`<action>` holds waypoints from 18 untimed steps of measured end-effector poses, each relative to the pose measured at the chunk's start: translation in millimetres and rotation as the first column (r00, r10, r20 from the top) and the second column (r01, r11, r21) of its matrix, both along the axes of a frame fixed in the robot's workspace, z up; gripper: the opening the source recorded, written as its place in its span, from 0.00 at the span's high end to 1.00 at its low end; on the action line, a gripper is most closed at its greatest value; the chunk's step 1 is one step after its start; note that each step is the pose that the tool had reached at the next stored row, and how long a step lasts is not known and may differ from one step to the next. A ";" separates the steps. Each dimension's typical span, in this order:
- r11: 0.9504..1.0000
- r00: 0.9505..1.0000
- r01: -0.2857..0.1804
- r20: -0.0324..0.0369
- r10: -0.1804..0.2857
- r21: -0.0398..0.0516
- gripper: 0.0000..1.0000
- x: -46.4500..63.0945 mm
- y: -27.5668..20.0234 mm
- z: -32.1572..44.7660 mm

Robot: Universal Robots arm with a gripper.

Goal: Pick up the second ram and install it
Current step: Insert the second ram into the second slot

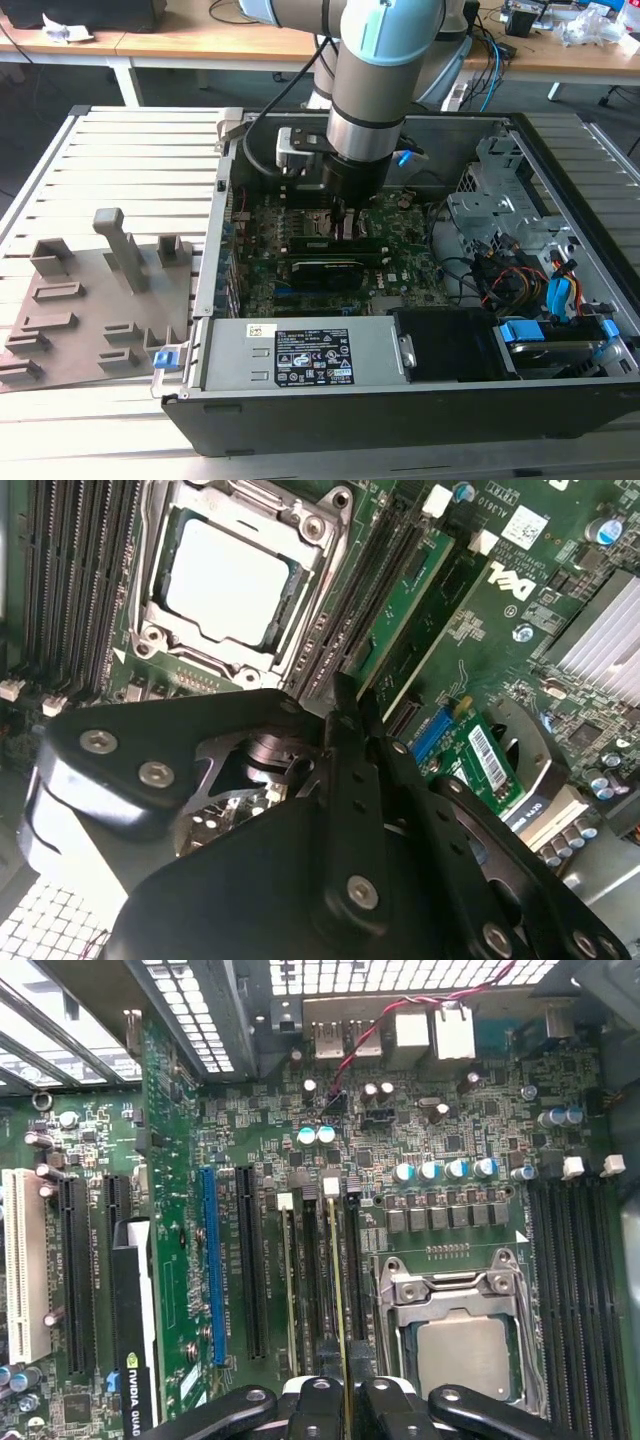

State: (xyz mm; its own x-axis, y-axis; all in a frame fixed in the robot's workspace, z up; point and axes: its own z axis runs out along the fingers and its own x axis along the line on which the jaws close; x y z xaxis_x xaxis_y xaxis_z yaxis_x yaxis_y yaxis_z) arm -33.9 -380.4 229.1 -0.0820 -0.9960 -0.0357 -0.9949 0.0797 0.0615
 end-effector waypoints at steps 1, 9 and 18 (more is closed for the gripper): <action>1.000 1.000 0.000 0.000 0.000 0.001 0.86 -1.3 0.1 -0.1; 1.000 1.000 0.000 0.000 0.000 0.008 0.86 0.3 0.1 -1.1; 1.000 1.000 0.000 0.000 0.000 0.009 0.86 1.0 -0.3 -6.0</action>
